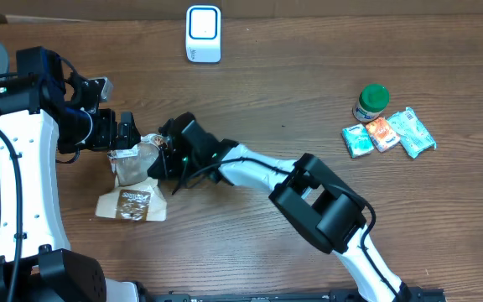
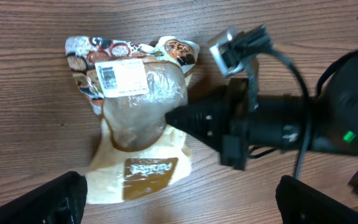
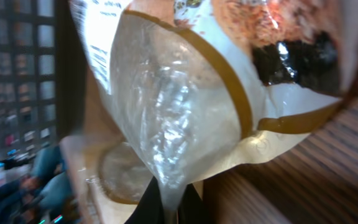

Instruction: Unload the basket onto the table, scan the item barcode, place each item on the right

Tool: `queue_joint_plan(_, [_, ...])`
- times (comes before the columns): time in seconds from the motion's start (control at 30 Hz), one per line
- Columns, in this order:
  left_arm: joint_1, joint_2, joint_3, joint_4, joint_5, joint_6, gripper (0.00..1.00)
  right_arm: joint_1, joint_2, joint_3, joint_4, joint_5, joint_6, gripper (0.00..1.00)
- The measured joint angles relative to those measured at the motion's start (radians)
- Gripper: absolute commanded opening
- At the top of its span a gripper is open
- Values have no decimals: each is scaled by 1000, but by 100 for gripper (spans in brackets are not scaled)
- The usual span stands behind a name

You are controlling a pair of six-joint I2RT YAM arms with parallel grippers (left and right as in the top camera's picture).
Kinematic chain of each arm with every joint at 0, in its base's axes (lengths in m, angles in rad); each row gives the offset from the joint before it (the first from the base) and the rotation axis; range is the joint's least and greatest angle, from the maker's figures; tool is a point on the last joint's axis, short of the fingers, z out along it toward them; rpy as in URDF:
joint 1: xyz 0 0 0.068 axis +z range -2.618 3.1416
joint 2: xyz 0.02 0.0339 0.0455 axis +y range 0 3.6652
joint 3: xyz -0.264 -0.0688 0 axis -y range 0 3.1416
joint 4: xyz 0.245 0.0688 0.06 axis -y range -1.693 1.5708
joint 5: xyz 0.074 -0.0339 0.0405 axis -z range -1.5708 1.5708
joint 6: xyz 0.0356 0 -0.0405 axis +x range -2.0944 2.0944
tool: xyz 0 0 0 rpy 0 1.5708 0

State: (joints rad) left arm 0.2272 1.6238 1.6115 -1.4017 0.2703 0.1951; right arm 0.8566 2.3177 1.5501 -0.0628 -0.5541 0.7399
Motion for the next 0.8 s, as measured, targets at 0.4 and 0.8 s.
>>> queue_joint_plan(0.4, [0, 0, 0, 0, 0, 0, 99, -317, -157, 5, -426, -65, -295, 4])
queue_joint_plan(0.8, [0, 0, 0, 0, 0, 0, 99, -391, -247, 27, -799, -39, -627, 64])
